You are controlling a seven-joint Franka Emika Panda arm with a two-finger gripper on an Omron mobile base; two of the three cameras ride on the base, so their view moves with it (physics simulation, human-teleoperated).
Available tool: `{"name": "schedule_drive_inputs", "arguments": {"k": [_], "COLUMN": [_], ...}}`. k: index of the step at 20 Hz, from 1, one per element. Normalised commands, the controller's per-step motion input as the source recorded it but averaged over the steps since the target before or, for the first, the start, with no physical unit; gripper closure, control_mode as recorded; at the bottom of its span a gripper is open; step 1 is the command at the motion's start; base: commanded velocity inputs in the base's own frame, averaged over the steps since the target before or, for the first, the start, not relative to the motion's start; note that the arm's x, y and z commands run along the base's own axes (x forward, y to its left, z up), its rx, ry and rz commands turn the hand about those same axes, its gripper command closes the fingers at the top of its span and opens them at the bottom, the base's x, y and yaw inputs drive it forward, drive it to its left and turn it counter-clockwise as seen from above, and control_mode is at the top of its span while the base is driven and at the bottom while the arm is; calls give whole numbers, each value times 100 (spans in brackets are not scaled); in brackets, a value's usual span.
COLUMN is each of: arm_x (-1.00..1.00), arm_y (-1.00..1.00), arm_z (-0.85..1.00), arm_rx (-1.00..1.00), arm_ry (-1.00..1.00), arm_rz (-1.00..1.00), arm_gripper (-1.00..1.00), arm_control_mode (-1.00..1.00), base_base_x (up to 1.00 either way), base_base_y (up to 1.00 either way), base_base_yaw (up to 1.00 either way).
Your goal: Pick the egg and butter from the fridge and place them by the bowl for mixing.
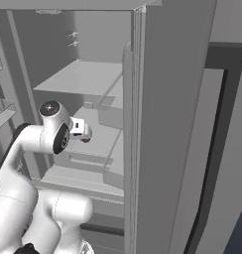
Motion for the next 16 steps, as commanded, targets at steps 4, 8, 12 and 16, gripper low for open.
{"name": "schedule_drive_inputs", "arguments": {"k": [4, 8, 12, 16], "arm_x": [44, 42, 28, 31], "arm_y": [0, 2, 2, 7], "arm_z": [-15, -15, -18, -28], "arm_rx": [0, 0, 0, 0], "arm_ry": [0, 0, 0, 0], "arm_rz": [-2, -2, -5, -4], "arm_gripper": [-100, -100, -100, -100], "arm_control_mode": [-100, -100, -100, -100], "base_base_x": [0, 0, 0, 0], "base_base_y": [0, 0, 0, 0], "base_base_yaw": [0, 0, 0, 0]}}
